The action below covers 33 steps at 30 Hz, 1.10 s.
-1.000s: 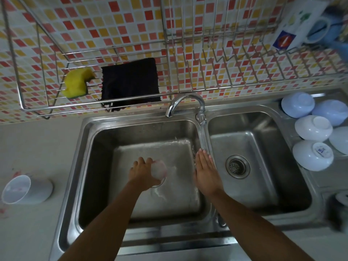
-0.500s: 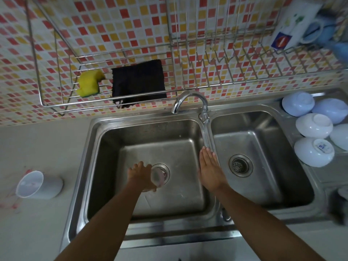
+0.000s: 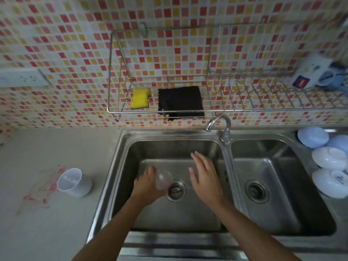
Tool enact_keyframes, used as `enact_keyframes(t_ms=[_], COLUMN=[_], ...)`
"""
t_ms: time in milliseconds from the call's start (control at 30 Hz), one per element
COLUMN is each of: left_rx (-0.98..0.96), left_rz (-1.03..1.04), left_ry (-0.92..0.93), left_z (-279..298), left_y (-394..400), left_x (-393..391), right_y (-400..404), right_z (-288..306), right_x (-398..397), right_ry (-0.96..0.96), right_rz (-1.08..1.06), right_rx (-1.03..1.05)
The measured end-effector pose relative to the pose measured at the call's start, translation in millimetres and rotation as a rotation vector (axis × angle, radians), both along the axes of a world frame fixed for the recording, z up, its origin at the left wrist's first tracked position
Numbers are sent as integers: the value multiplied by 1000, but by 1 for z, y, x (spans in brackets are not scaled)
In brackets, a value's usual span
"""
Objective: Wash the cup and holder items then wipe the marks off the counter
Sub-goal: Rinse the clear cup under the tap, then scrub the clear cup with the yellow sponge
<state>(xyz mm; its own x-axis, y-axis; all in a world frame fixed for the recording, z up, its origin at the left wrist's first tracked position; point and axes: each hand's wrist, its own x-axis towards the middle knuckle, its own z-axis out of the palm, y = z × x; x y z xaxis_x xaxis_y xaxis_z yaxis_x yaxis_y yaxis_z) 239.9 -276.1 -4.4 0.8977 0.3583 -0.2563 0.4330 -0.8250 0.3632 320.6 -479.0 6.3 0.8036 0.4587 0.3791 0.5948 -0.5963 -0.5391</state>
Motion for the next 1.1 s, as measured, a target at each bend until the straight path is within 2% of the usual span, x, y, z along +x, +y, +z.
enact_keyframes(t_ms=[133,233,300,400,533,633,733,900,1033,1100], left_rx=[56,26,-31,-147,-214,-236,-253,-268,-257,-250], left_rz=[81,66,34,-30,-14,13,17,14,-38,-78], left_ry=[-105,-256,-370,-469,-469,-476,-480,-470,-448,-449], left_z=[7,23,40,57,69,67,64,58,58,57], left_y=[24,43,57,81,100,115,126,134,134,135], left_x=[-10,-18,-24,-31,-35,-38,-40,-40,-36,-34], right_y=[60,106,137,187,226,241,251,247,230,208], right_z=[90,144,171,189,187,181,176,179,188,179], right_x=[-3,5,18,49,79,84,90,92,59,28], right_ry=[-186,-302,-271,-74,166,175,246,219,76,14], right_rz=[116,202,197,159,126,7,-110,-169,-15,52], right_rx=[275,336,258,-2,-300,-336,-293,-135,198,284])
